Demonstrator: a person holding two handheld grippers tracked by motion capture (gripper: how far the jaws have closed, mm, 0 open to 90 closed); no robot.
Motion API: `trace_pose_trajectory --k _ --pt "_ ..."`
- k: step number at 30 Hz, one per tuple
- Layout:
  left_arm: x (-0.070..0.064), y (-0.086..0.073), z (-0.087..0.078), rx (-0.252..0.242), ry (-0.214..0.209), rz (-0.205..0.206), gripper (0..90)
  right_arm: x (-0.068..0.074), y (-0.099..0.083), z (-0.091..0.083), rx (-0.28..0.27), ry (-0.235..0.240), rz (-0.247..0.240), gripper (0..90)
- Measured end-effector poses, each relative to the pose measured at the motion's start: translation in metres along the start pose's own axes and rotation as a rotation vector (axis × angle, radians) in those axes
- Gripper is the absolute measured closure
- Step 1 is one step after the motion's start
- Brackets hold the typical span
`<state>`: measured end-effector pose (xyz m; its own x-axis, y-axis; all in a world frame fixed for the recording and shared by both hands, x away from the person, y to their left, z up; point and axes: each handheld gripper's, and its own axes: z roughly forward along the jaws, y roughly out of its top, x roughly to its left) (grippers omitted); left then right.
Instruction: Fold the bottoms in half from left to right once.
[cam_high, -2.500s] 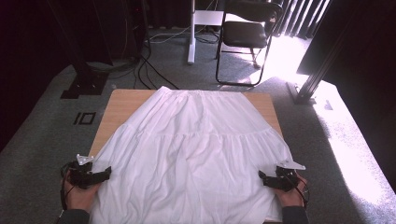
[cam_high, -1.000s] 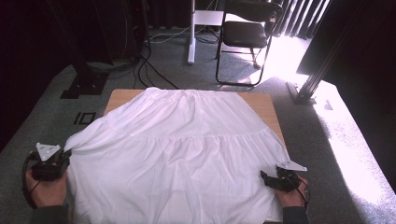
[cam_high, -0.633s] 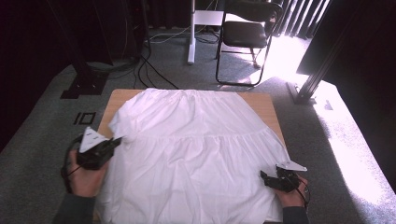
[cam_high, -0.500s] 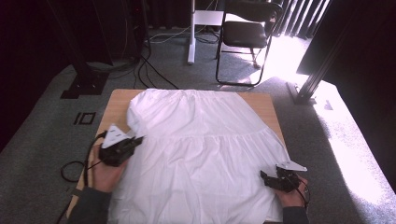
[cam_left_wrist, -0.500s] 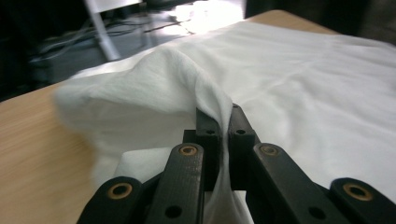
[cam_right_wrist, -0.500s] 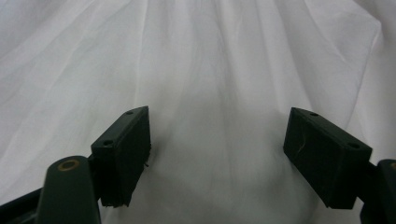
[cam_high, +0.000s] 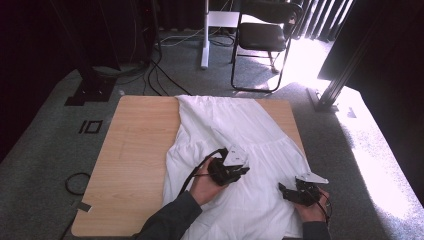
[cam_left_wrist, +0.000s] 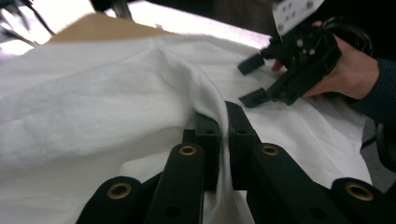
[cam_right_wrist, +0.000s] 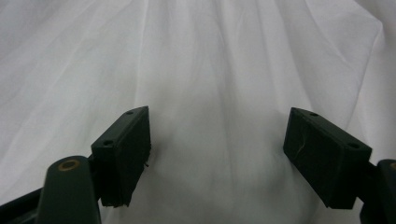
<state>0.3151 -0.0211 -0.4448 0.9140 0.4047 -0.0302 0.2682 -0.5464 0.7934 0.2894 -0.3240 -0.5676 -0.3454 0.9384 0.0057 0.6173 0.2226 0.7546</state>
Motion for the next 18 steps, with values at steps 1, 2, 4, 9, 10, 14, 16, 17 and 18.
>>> trace_pose_trajectory --k 1,2,4,9,10,14,16,17,18 --pt "0.003 -0.003 0.006 -0.001 -0.031 -0.028 79.8 0.000 0.000 0.000 0.000 -0.002 0.001 22.5" --pt "0.005 -0.004 0.008 -0.008 -0.045 -0.044 73.8 0.000 0.000 0.000 0.000 -0.004 0.002 22.5" --pt "0.011 -0.008 0.003 -0.019 -0.063 -0.061 62.1 0.001 0.000 0.000 0.000 -0.007 0.005 22.5" --pt "0.027 -0.022 -0.037 -0.066 0.020 -0.068 55.1 0.005 0.005 -0.004 0.023 -0.024 0.013 38.0" --pt "0.032 -0.027 -0.046 -0.067 0.062 -0.071 55.1 0.007 0.008 -0.006 0.013 -0.024 0.010 38.2" --pt "0.054 -0.055 -0.078 -0.069 0.182 -0.129 52.6 0.023 0.023 -0.015 -0.035 0.003 -0.012 43.7" --pt "0.062 -0.073 -0.091 -0.056 0.254 -0.159 50.9 0.034 0.036 -0.019 -0.069 0.033 -0.017 45.9" --pt "0.066 -0.080 -0.095 -0.050 0.269 -0.172 50.4 0.039 0.043 -0.021 -0.082 0.045 -0.023 47.1" --pt "0.071 -0.092 -0.101 -0.043 0.284 -0.205 49.6 0.043 0.048 -0.022 -0.091 0.052 -0.025 47.8"
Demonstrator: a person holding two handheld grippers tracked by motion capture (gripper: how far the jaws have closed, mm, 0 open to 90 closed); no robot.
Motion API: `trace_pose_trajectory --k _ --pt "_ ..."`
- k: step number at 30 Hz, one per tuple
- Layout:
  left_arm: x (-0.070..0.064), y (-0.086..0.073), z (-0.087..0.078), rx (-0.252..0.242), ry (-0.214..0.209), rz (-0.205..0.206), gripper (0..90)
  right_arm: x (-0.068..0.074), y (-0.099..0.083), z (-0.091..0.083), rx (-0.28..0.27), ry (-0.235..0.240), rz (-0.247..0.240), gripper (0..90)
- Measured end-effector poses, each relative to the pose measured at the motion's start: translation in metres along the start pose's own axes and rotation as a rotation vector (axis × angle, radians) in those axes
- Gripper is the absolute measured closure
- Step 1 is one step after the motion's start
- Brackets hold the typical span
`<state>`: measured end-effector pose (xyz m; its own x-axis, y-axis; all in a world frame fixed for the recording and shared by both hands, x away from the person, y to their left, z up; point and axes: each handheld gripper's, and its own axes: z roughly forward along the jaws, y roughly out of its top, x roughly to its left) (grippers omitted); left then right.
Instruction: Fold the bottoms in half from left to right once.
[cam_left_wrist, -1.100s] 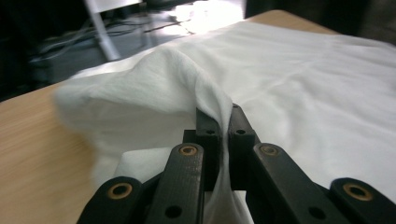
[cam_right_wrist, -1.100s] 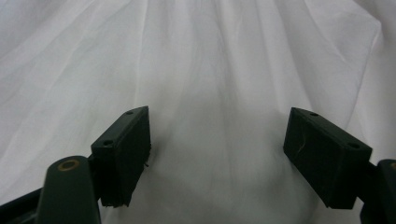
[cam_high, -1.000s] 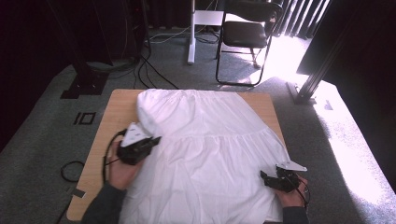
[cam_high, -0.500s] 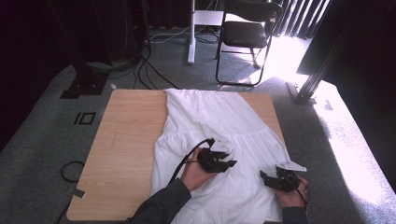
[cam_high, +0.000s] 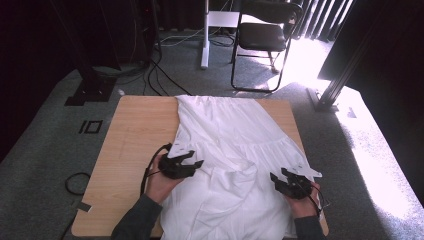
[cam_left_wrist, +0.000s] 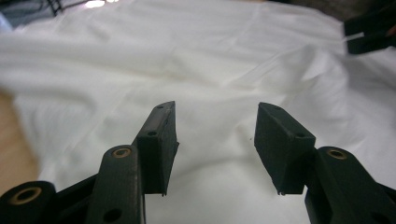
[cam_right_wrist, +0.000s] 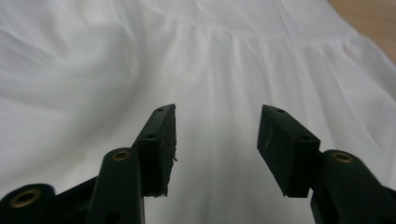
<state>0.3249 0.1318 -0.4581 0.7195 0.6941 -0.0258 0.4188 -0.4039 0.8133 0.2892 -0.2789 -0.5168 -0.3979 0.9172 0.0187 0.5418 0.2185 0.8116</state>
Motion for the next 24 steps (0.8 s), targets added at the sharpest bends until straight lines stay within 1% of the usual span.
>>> trace_pose_trajectory --k 1,3,5,7,8,9,10,11,13,15,17,18,20,21,23,24 --pt "0.005 -0.006 -0.002 0.004 0.020 -0.016 49.0 0.006 0.010 0.000 -0.019 0.016 -0.006 47.8" --pt "0.016 -0.024 -0.007 0.031 0.066 -0.055 47.8 0.013 0.023 0.002 -0.042 0.045 -0.012 47.7" --pt "0.026 -0.044 -0.012 0.063 0.108 -0.090 46.0 0.021 0.037 0.006 -0.048 0.072 -0.022 46.5" --pt "0.034 -0.061 -0.015 0.086 0.128 -0.118 45.8 0.029 0.048 0.014 -0.046 0.102 -0.032 46.1" --pt "0.037 -0.067 -0.017 0.098 0.135 -0.129 45.3 0.033 0.052 0.017 -0.037 0.113 -0.035 45.6" --pt "0.041 -0.076 -0.019 0.107 0.139 -0.154 44.9 0.036 0.054 0.020 -0.031 0.116 -0.043 45.4" --pt "0.043 -0.081 -0.020 0.111 0.140 -0.170 44.0 0.040 0.056 0.025 -0.017 0.123 -0.047 45.2" --pt "0.046 -0.087 -0.020 0.125 0.141 -0.186 43.3 0.043 0.057 0.028 -0.009 0.126 -0.054 44.9" --pt "0.049 -0.096 -0.021 0.145 0.141 -0.204 42.2 0.047 0.057 0.037 0.019 0.150 -0.046 44.6" --pt "0.049 -0.101 -0.020 0.148 0.117 -0.229 40.3 0.050 0.056 0.044 0.048 0.150 -0.040 43.6" --pt "0.046 -0.106 -0.015 0.172 0.105 -0.227 37.8 0.052 0.054 0.050 0.071 0.150 -0.033 42.9" --pt "0.044 -0.108 -0.013 0.182 0.102 -0.219 37.3 0.052 0.053 0.053 0.088 0.140 -0.031 42.4" --pt "0.042 -0.112 -0.009 0.201 0.099 -0.226 32.9 0.053 0.050 0.056 0.116 0.116 -0.037 42.5" --pt "0.041 -0.113 -0.008 0.187 0.091 -0.232 30.8 0.053 0.049 0.057 0.132 0.117 -0.038 43.2" --pt "0.040 -0.112 -0.007 0.182 0.071 -0.243 29.6 0.052 0.046 0.059 0.154 0.127 -0.034 43.6" --pt "0.039 -0.112 -0.006 0.170 0.043 -0.251 28.5 0.052 0.045 0.059 0.161 0.130 -0.034 43.8"
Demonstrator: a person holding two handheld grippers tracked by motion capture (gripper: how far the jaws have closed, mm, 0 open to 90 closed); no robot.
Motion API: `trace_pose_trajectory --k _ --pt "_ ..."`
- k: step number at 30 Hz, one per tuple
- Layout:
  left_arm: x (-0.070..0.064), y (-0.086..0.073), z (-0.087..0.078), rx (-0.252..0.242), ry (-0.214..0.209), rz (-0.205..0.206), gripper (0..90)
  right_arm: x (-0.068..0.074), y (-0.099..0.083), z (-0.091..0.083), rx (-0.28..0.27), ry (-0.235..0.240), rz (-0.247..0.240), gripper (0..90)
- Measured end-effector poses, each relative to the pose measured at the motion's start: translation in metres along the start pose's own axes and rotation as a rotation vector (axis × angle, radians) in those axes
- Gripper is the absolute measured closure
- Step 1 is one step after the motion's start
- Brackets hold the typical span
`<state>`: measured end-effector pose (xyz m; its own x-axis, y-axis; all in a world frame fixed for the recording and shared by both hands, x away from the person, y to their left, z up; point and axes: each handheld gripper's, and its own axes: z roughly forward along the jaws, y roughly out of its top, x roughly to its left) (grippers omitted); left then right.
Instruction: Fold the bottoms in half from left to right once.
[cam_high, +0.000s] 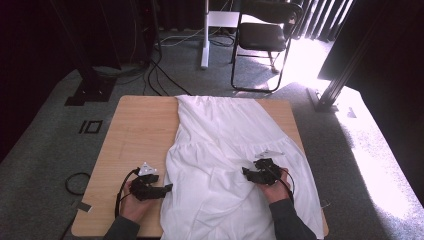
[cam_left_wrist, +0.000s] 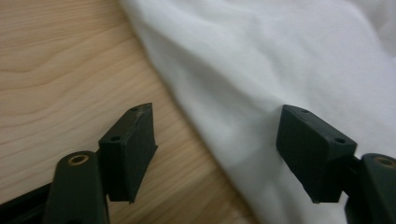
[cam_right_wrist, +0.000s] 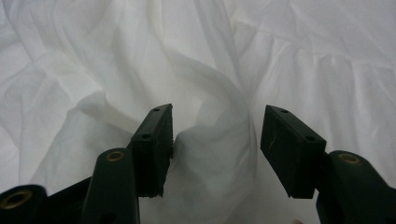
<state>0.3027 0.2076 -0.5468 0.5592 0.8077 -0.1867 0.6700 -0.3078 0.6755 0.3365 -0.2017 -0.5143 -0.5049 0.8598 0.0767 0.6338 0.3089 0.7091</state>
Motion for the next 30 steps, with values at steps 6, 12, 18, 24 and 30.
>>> trace_pose_trajectory --k 6,12,18,24,30 --pt "-0.009 0.000 0.008 -0.029 -0.120 -0.015 28.3 -0.001 -0.007 0.003 0.031 0.002 0.024 44.1" --pt "-0.018 0.004 0.017 -0.014 -0.175 -0.019 52.5 -0.002 -0.012 0.002 0.041 0.011 0.030 46.6" --pt "-0.010 0.005 0.015 -0.016 -0.133 -0.028 86.4 0.004 -0.011 0.002 0.054 0.058 -0.012 79.9" --pt "0.003 0.005 -0.013 -0.086 -0.064 -0.035 87.2 0.010 -0.005 -0.005 0.014 0.080 -0.037 86.2" --pt "0.041 0.004 -0.072 -0.184 0.113 -0.088 87.4 0.041 0.005 -0.001 -0.028 0.186 -0.091 87.4"
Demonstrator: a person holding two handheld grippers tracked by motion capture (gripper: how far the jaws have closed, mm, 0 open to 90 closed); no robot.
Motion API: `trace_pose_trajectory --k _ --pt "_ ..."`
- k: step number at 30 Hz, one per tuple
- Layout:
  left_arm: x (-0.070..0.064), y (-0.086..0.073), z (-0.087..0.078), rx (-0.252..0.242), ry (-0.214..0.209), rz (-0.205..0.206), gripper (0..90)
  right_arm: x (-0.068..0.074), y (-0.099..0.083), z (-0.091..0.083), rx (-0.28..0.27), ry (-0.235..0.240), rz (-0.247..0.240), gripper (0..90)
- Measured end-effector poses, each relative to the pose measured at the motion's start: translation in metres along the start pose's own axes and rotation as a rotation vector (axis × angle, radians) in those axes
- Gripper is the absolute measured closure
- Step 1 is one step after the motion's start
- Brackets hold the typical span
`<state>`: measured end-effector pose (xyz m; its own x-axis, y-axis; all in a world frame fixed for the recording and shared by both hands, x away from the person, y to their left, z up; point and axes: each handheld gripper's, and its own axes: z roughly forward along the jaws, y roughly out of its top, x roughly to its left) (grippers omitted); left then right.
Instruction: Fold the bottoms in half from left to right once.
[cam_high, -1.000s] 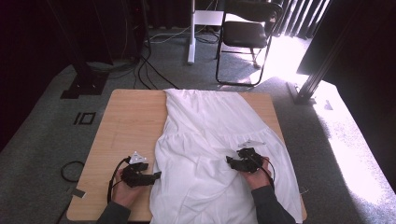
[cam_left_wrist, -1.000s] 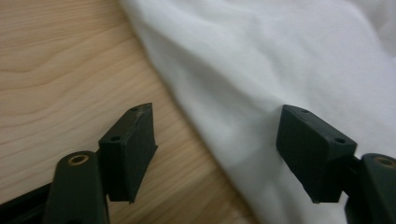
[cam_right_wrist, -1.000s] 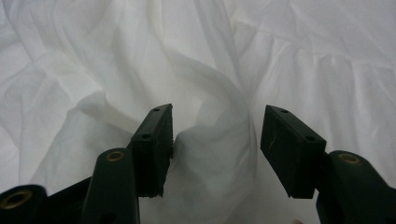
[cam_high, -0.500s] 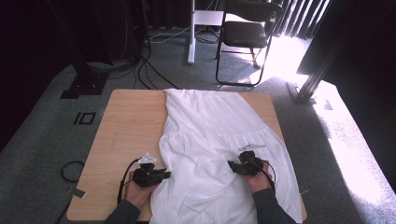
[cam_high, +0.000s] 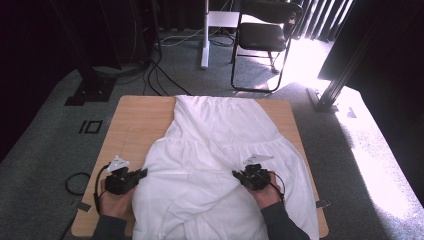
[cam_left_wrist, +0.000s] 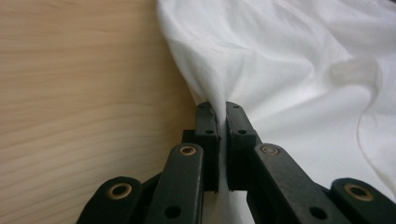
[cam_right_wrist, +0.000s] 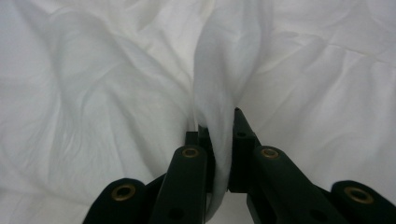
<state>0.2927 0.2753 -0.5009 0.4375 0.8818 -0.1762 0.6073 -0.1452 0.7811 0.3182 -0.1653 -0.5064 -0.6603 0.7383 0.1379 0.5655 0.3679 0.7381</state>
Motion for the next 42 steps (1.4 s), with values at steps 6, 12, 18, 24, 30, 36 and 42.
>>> trace_pose_trajectory --k 6,12,18,24,30,36,42 --pt "0.013 0.009 -0.026 -0.034 0.135 0.005 87.5 0.026 0.011 0.020 -0.010 0.053 -0.052 87.4" --pt "-0.001 0.018 -0.043 -0.077 0.083 0.022 87.4 0.035 0.020 0.013 -0.050 0.037 -0.092 87.3" --pt "-0.047 0.042 -0.042 -0.113 -0.053 0.138 87.2 0.015 0.025 -0.036 -0.167 -0.017 -0.058 87.8" --pt "-0.090 0.052 -0.020 -0.086 -0.204 0.218 73.8 -0.021 0.018 -0.110 -0.322 -0.174 0.010 88.3" --pt "-0.092 0.037 0.018 0.003 -0.191 0.228 54.0 -0.071 -0.011 -0.105 -0.195 -0.356 0.099 88.2" --pt "-0.072 0.014 0.049 0.112 -0.181 0.102 38.2 -0.108 -0.050 -0.065 -0.020 -0.391 0.180 86.9" --pt "-0.076 0.000 0.072 0.188 -0.094 0.130 34.2 -0.112 -0.065 -0.050 0.050 -0.406 0.199 83.5"
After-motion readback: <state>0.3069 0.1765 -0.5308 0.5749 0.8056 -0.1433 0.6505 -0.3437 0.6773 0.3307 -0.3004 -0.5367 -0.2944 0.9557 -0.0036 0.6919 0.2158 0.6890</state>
